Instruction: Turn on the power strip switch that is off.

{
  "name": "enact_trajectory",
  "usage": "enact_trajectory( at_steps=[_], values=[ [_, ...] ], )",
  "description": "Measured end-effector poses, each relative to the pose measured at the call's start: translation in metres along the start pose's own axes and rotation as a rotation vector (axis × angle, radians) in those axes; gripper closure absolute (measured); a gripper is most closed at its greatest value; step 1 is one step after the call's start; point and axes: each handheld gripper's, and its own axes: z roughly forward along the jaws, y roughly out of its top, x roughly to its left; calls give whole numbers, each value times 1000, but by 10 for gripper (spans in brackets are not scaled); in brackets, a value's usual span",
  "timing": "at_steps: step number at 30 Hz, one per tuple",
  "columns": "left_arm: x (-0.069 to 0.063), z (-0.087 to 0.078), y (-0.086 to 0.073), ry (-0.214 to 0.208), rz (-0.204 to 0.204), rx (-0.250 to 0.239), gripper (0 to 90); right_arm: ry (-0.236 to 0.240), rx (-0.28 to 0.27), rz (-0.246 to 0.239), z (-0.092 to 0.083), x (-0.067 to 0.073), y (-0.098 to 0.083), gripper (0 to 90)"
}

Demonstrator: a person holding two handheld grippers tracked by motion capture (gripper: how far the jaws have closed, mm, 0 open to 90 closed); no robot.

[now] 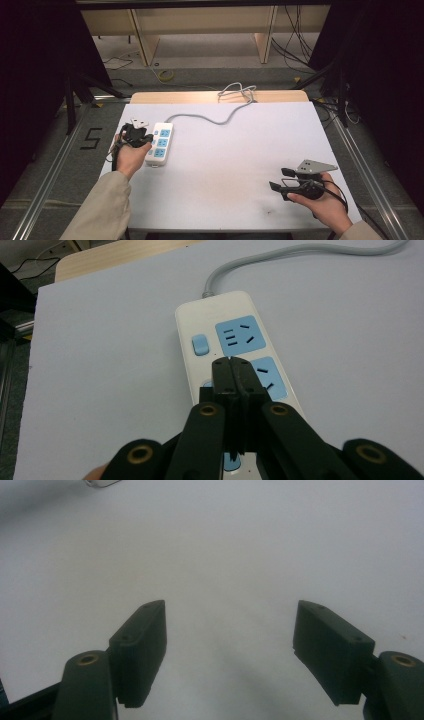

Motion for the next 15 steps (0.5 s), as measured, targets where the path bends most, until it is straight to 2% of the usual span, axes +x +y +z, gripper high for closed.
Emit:
enact_trajectory(
  at_steps=[15],
  values=[
    [0,6,5,-3,10,-2,899,-2,1,2,0,0,0,302]
  ],
)
